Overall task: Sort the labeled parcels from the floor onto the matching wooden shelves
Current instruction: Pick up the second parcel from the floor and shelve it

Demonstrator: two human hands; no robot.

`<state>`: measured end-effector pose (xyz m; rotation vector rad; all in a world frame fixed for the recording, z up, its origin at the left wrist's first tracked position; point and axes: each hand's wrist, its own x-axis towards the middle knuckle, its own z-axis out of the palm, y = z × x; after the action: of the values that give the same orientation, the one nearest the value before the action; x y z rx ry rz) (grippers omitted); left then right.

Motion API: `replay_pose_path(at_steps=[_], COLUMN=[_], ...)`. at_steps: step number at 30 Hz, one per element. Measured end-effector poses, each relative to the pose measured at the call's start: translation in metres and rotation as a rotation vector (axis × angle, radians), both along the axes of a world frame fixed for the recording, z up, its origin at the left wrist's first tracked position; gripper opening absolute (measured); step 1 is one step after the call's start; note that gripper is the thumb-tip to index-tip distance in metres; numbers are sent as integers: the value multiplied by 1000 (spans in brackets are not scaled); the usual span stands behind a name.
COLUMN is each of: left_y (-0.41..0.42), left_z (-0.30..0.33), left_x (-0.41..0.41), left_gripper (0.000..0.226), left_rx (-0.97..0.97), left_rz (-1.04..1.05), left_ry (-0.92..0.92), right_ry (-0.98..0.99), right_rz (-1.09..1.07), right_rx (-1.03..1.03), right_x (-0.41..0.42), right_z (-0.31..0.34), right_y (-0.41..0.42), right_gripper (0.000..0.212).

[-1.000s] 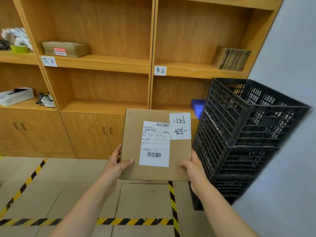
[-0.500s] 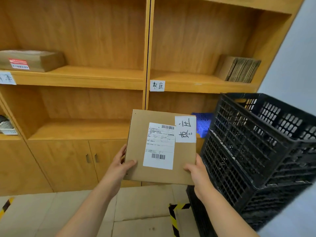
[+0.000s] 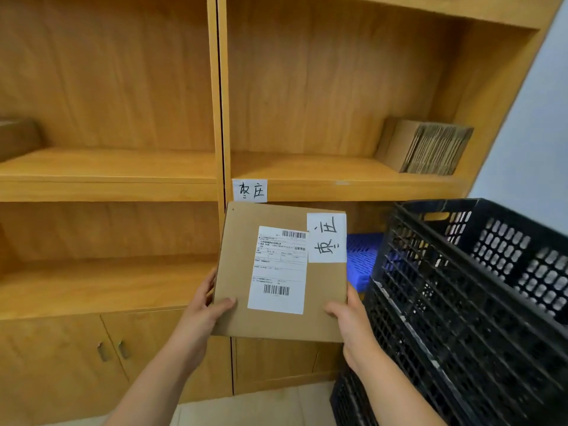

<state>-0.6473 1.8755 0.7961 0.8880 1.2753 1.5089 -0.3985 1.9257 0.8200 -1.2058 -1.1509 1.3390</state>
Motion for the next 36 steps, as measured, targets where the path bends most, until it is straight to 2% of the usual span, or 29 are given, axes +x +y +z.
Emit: replay_pose_path(at_steps=[5, 11, 14, 20, 26, 29, 36], left_y=[63, 118, 136, 176, 212, 229, 268], left_z=[28, 54, 65, 85, 114, 126, 141], left_x=[25, 44, 43, 31, 17, 6, -8], left_gripper=[62, 56, 63, 74, 102, 98, 98], left_rx=[58, 167, 188, 251, 321, 349, 419], left_rz=[82, 158, 213, 195, 139, 123, 181], left_ry=[16, 8, 36, 160, 417, 486, 530], right_ry=[-3, -11, -10, 6, -31, -69, -156], right_rz=[80, 183, 213, 231, 170, 144, 69], right_rx=[47, 135, 173, 278, 387, 422, 479], right_x=[24, 33, 28, 16, 1, -8, -29], right_z=[24, 53, 60, 83, 114, 128, 151], right_y=[80, 165, 190, 238, 276, 293, 322], right_gripper=[51, 57, 58, 55, 60, 69, 68])
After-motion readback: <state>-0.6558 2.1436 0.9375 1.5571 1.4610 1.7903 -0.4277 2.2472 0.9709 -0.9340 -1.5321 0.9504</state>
